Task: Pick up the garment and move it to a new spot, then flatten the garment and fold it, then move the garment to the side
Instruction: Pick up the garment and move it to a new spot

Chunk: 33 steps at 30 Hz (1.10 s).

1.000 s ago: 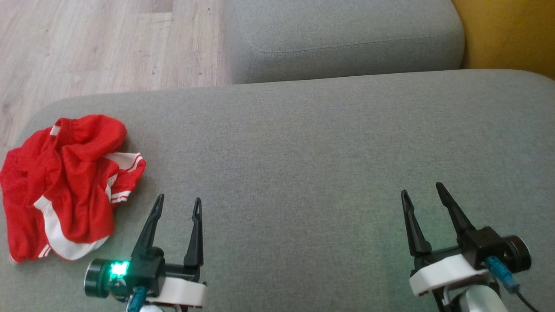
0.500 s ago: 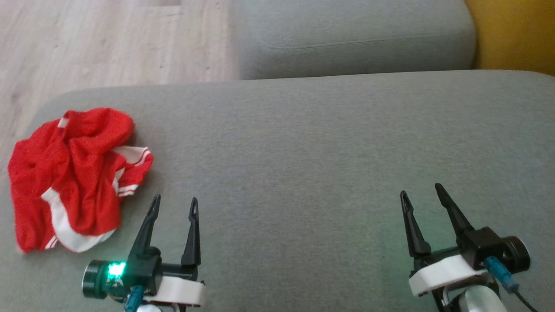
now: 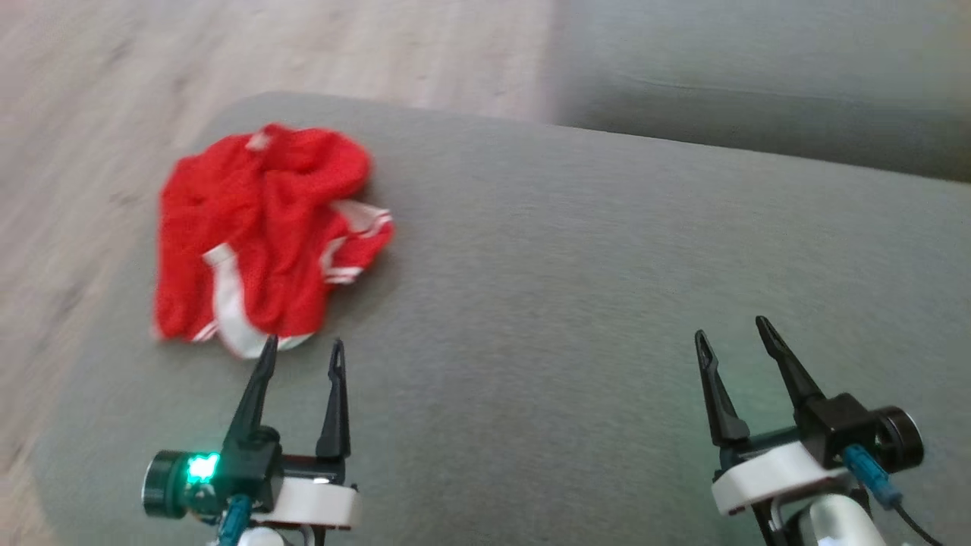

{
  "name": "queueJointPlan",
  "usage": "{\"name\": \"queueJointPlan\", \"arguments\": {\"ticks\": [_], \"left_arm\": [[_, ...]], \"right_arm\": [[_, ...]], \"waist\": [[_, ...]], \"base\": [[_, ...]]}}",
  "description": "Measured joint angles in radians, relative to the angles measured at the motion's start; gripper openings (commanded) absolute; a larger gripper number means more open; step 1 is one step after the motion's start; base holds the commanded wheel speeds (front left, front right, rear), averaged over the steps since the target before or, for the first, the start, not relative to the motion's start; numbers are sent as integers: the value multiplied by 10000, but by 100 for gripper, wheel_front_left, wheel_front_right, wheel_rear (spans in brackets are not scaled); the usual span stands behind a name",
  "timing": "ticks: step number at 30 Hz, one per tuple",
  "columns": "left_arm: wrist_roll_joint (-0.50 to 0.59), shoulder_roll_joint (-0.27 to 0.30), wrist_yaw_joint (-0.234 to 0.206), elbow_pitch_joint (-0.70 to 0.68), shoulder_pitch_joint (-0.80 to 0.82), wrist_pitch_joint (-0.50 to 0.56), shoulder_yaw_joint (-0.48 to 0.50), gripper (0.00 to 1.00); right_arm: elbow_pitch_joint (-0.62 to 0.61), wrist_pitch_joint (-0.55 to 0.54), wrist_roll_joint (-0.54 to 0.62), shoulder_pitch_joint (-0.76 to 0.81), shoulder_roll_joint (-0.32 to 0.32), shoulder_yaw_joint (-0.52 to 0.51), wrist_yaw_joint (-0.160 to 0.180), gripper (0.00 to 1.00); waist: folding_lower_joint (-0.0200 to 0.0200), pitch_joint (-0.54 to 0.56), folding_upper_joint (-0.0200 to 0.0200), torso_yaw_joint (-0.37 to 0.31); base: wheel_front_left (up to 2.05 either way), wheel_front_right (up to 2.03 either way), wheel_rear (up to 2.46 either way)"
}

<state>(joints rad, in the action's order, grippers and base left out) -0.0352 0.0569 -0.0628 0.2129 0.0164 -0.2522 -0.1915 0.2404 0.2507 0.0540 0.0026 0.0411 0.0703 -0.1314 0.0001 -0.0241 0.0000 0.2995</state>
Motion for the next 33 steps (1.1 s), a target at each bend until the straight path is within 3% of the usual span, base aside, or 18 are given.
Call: {"name": "queueJointPlan", "arguments": {"ticks": [10, 16, 22, 26, 33], "left_arm": [[104, 40, -194, -184, -25, 0, 299, 100], [79, 69, -253, -1120, 428, -2, 894, 100], [-27, 451, 305, -1373, 2749, -46, 1193, 100], [-75, 913, 1106, 242, 5050, -56, 1097, 100], [-654, 949, 1726, 4477, 8453, 941, 907, 100]], "right_arm": [[-6, 2, 105, -174, 2, 75, 0, 100], [-184, 2, 713, -318, 4, -226, 0, 100], [-435, 2, 1126, -843, 431, -383, 0, 100], [-598, 2, 1241, -1372, 1074, -462, 0, 100], [-936, 4, 1310, -2102, 1733, -472, 0, 100]], "waist": [[-1, -49, 0, 1599], [0, -722, 0, 1749], [0, -1693, 0, 1625], [2, -2555, 0, 1490], [4, -3882, -1, 1139]], "base": [[0, 0, 0], [0, 0, 0], [0, 0, 0], [0, 0, 0], [0, 0, 0]]}}
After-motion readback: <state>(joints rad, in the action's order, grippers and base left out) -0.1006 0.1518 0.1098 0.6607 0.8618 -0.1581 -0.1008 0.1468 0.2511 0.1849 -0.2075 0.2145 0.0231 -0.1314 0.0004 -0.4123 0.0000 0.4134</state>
